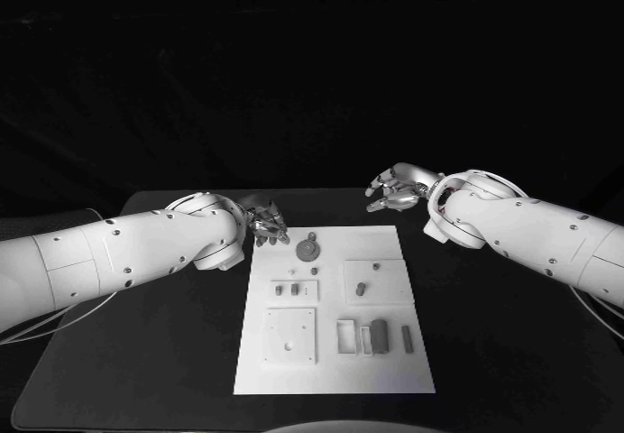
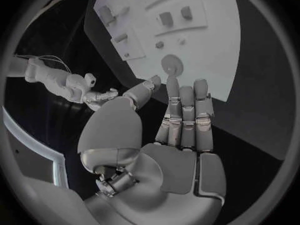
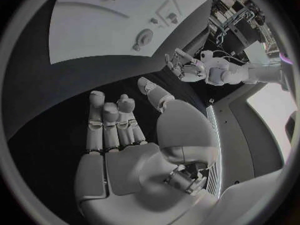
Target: Assemble the parts on the task board
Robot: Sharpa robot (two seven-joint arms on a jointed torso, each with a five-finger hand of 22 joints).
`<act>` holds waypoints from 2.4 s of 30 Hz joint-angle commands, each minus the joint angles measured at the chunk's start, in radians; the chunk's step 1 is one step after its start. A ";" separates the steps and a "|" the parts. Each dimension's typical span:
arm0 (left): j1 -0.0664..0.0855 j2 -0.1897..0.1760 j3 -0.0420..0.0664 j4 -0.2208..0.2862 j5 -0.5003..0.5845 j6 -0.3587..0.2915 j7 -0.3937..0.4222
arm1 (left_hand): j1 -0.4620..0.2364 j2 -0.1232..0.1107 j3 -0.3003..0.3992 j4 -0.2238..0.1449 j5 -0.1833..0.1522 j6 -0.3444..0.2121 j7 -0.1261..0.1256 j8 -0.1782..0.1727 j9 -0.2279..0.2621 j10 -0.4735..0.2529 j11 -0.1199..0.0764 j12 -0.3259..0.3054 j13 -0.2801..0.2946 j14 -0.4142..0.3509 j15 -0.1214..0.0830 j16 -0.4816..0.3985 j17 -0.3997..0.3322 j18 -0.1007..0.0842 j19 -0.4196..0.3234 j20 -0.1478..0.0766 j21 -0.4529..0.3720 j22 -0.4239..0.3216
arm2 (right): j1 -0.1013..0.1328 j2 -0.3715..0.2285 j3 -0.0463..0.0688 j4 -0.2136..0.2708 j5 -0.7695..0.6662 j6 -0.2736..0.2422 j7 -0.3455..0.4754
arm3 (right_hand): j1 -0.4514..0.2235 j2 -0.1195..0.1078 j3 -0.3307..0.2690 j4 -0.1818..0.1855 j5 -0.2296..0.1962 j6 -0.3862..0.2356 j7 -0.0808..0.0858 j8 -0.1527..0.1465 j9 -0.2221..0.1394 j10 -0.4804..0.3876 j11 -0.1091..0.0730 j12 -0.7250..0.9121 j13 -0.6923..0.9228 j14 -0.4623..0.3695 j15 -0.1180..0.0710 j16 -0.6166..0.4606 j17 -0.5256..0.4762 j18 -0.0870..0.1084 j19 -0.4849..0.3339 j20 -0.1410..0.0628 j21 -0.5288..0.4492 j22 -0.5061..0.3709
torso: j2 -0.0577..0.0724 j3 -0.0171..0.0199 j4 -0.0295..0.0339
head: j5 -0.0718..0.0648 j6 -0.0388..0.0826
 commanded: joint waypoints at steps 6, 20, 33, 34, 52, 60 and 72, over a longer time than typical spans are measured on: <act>0.001 0.052 -0.028 -0.058 -0.348 -0.121 0.309 | 0.084 -0.043 -0.059 0.033 -0.006 0.001 -0.053 0.012 -0.043 -0.014 -0.043 0.249 0.141 0.065 -0.081 0.238 0.120 0.038 0.124 -0.071 0.176 0.103 | -0.005 0.005 0.000 -0.008 -0.002 0.003 0.010 | -0.003 0.005 -0.003 0.007 0.005 -0.001 0.008 0.002 -0.002 -0.005 -0.001 0.006 -0.001 0.001 -0.009 0.002 -0.001 0.014 0.002 -0.005 -0.004 0.003 | 0.002 0.0014 -0.0021 | 0.001 0.014; -0.039 0.130 -0.029 -0.121 -0.475 -0.123 0.443 | 0.104 -0.024 -0.075 0.048 -0.004 0.070 -0.083 0.046 -0.070 0.056 -0.077 0.453 0.277 0.171 -0.120 0.375 0.182 0.062 0.229 -0.121 0.328 0.099 | -0.006 0.007 0.000 -0.010 -0.001 0.002 0.012 | -0.004 0.005 -0.003 0.008 0.005 -0.001 0.009 0.002 -0.002 -0.004 -0.001 0.006 -0.001 0.002 -0.009 0.003 -0.002 0.014 0.003 -0.005 -0.004 0.003 | 0.004 0.0011 -0.0036 | -0.015 0.009; -0.070 0.158 -0.029 -0.156 -0.561 -0.002 0.442 | 0.103 0.005 -0.073 0.035 -0.002 0.102 -0.072 0.050 -0.084 0.059 -0.066 0.454 0.286 0.174 -0.109 0.375 0.187 0.066 0.221 -0.115 0.344 0.099 | -0.006 0.005 0.000 -0.004 -0.001 0.000 0.012 | -0.006 0.005 -0.004 0.009 0.005 -0.001 0.009 0.002 -0.003 -0.004 -0.001 0.007 -0.001 0.002 -0.009 0.004 -0.002 0.014 0.004 -0.005 -0.003 0.004 | 0.004 -0.0004 -0.0013 | -0.027 -0.003; -0.073 0.161 -0.029 -0.164 -0.568 0.009 0.443 | 0.102 0.003 -0.074 0.032 -0.002 0.092 -0.071 0.042 -0.089 0.059 -0.065 0.453 0.286 0.174 -0.108 0.375 0.187 0.066 0.220 -0.114 0.346 0.098 | -0.006 0.005 0.000 -0.003 -0.001 -0.001 0.012 | -0.007 0.005 -0.004 0.010 0.005 -0.001 0.009 0.002 -0.003 -0.004 -0.001 0.007 -0.001 0.002 -0.009 0.004 -0.002 0.014 0.004 -0.005 -0.003 0.004 | 0.004 -0.0005 -0.0012 | -0.027 -0.003; -0.109 0.180 -0.029 -0.218 -0.578 -0.009 0.455 | 0.092 0.012 -0.078 0.034 -0.001 0.091 -0.065 0.035 -0.103 0.061 -0.059 0.448 0.286 0.173 -0.103 0.371 0.188 0.070 0.215 -0.109 0.349 0.096 | -0.006 0.000 0.000 0.015 -0.001 -0.002 0.011 | -0.007 0.005 -0.004 0.011 0.005 -0.001 0.009 0.002 -0.003 -0.004 -0.001 0.008 -0.002 0.003 -0.009 0.004 -0.002 0.014 0.004 -0.006 -0.003 0.004 | 0.003 -0.0003 -0.0017 | -0.033 -0.013; -0.117 0.182 -0.029 -0.233 -0.586 -0.010 0.454 | 0.094 0.019 -0.074 0.033 0.000 0.105 -0.062 0.040 -0.106 0.061 -0.057 0.446 0.287 0.174 -0.100 0.370 0.188 0.073 0.214 -0.107 0.351 0.096 | -0.006 -0.005 0.000 0.021 -0.001 -0.003 0.009 | -0.007 0.005 -0.004 0.011 0.006 -0.001 0.009 0.003 -0.003 -0.003 -0.001 0.008 -0.002 0.003 -0.009 0.004 -0.002 0.014 0.004 -0.006 -0.003 0.004 | 0.002 0.0008 -0.0007 | -0.036 -0.015; -0.139 0.202 -0.029 -0.259 -0.594 -0.026 0.447 | 0.096 0.031 -0.068 0.031 0.002 0.140 -0.056 0.052 -0.110 0.064 -0.051 0.445 0.289 0.176 -0.095 0.370 0.190 0.078 0.214 -0.101 0.355 0.096 | -0.005 -0.007 0.000 0.032 -0.001 -0.004 0.009 | -0.008 0.004 -0.004 0.012 0.006 -0.001 0.008 0.003 -0.003 -0.003 -0.001 0.008 -0.002 0.003 -0.009 0.004 -0.002 0.014 0.005 -0.006 -0.003 0.004 | 0.002 0.0009 -0.0026 | -0.038 -0.019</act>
